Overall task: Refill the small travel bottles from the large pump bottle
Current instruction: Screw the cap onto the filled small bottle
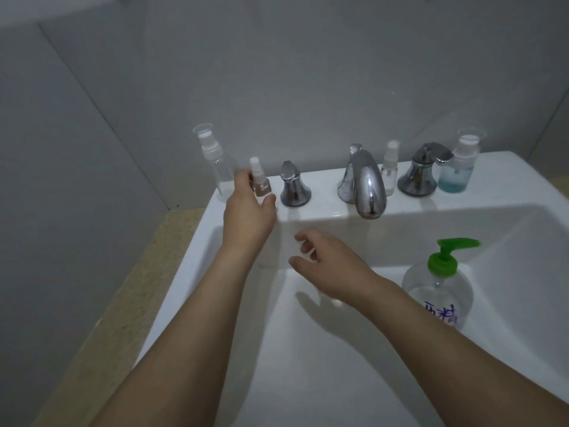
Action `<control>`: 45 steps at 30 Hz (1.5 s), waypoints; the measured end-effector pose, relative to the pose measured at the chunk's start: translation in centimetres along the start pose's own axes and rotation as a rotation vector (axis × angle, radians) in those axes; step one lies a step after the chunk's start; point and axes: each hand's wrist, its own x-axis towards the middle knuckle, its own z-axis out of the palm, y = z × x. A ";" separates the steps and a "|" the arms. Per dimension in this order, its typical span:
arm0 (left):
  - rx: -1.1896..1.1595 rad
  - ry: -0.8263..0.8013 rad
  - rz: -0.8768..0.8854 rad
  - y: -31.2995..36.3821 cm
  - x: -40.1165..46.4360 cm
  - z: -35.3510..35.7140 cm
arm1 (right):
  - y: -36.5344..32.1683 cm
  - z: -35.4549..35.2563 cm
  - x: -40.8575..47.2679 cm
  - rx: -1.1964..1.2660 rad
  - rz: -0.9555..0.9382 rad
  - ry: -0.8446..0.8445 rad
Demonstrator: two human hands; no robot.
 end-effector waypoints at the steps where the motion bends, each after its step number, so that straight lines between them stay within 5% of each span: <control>1: 0.017 -0.005 -0.015 0.0 0.1 0.1 | 0.0 0.0 0.0 -0.003 -0.006 0.000; 14: -0.071 -0.102 -0.171 -1.3 1.0 0.6 | 0.5 0.3 0.2 -0.050 -0.012 -0.067; 20: -0.160 0.202 -0.262 -2.5 -1.2 -1.5 | 0.3 0.7 0.2 -0.047 -0.014 -0.089; 26: -0.134 0.303 -0.210 -3.6 1.6 -1.8 | 0.3 0.4 0.2 -0.042 -0.011 -0.089; 39: -0.279 0.325 -0.241 -2.6 1.9 -1.6 | 0.4 0.4 0.3 -0.053 -0.019 -0.084; 45: -0.420 0.140 -0.195 -2.4 -3.3 -4.0 | -0.1 -0.2 -0.2 0.003 0.009 -0.107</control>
